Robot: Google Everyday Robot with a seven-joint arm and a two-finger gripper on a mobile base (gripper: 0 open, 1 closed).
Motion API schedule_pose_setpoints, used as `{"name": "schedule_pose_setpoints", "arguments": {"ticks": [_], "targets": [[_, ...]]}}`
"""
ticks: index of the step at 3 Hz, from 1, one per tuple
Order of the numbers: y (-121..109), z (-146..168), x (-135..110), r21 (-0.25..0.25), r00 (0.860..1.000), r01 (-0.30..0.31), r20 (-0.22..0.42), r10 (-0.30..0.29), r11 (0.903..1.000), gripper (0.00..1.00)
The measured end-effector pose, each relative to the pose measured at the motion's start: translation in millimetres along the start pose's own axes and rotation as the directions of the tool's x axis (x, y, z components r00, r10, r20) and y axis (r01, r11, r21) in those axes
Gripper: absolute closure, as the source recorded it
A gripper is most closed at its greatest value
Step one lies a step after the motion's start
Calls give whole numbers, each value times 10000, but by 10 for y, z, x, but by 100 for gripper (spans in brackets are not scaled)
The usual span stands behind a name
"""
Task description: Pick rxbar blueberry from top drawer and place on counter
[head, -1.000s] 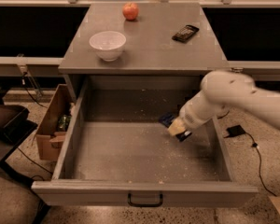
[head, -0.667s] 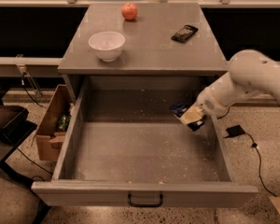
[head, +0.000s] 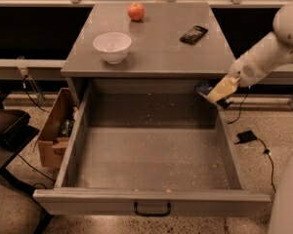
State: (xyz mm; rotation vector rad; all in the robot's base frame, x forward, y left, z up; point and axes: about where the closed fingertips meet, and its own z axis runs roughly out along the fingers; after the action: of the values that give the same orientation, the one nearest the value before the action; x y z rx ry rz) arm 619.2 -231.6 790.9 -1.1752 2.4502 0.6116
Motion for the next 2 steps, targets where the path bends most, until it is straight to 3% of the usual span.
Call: {"name": "schedule_pose_setpoints", "arguments": {"ticks": [1, 2], "targets": [[76, -601, -175, -191, 9998, -168, -95, 166, 9997, 100], [146, -1288, -431, 541, 9973, -493, 573, 462, 9973, 100]]}}
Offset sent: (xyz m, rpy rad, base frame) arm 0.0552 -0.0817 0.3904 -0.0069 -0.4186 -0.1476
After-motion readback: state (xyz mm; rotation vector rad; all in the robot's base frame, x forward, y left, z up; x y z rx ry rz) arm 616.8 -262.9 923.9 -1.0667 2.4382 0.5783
